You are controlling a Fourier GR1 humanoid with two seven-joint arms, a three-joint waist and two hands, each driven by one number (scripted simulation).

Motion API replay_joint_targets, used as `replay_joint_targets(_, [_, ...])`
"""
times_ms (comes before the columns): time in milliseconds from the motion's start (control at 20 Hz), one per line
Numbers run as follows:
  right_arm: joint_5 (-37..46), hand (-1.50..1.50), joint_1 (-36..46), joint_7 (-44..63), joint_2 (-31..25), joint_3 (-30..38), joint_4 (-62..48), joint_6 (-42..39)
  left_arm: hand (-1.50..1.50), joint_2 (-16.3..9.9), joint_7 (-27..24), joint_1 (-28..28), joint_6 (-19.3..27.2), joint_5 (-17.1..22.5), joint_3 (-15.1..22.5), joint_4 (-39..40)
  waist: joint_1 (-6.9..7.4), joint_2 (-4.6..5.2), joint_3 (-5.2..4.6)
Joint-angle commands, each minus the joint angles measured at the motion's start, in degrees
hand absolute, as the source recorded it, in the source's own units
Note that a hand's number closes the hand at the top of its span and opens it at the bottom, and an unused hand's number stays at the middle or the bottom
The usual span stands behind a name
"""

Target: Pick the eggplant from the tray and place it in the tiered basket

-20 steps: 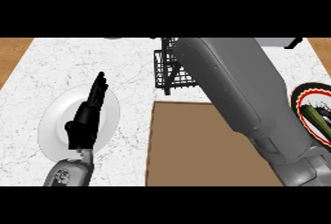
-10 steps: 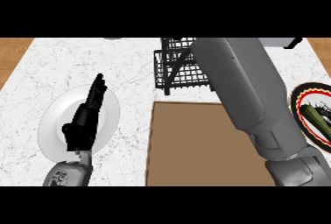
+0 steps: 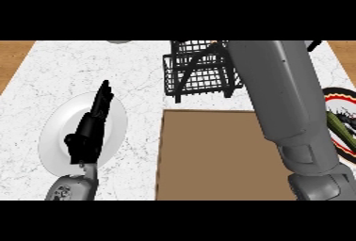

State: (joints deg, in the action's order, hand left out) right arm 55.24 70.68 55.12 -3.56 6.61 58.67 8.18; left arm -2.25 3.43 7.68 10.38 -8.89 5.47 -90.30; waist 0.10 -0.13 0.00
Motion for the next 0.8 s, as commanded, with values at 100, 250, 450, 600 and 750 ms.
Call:
replay_joint_targets(100, [-1.0, -1.5, -9.1, 4.1, -3.8, 4.6, 12.1, 2.9, 0.0, 0.0, -0.4, -1.0, 1.0, -0.3, -1.0, 0.9, -1.79, -0.42, 0.05])
replay_joint_targets(250, [-4.0, -1.5, -12.1, 7.6, -4.2, 7.2, 22.6, -0.3, 0.0, 1.2, 0.3, -1.4, 2.1, -1.2, 0.2, -0.4, -2.66, -0.92, 0.08])
replay_joint_targets(450, [-10.7, -1.5, -23.2, 5.1, -6.8, 10.7, 37.7, -5.5, 0.0, -0.7, -1.2, -1.8, 0.6, 1.0, -2.8, 1.1, -3.95, -1.05, 0.08])
replay_joint_targets(600, [-16.6, -1.5, -33.5, 2.9, -9.3, 14.3, 47.6, -9.3, 0.0, 0.7, -0.5, -2.3, 2.5, -1.2, -1.2, 0.7, -4.01, -0.87, 0.11])
replay_joint_targets(750, [-22.5, -1.5, -45.5, 0.8, -7.5, 15.3, 59.0, -13.0, 0.0, -2.3, -0.3, -3.7, -0.7, 1.8, -3.5, -1.2, -3.83, -0.9, 0.11])
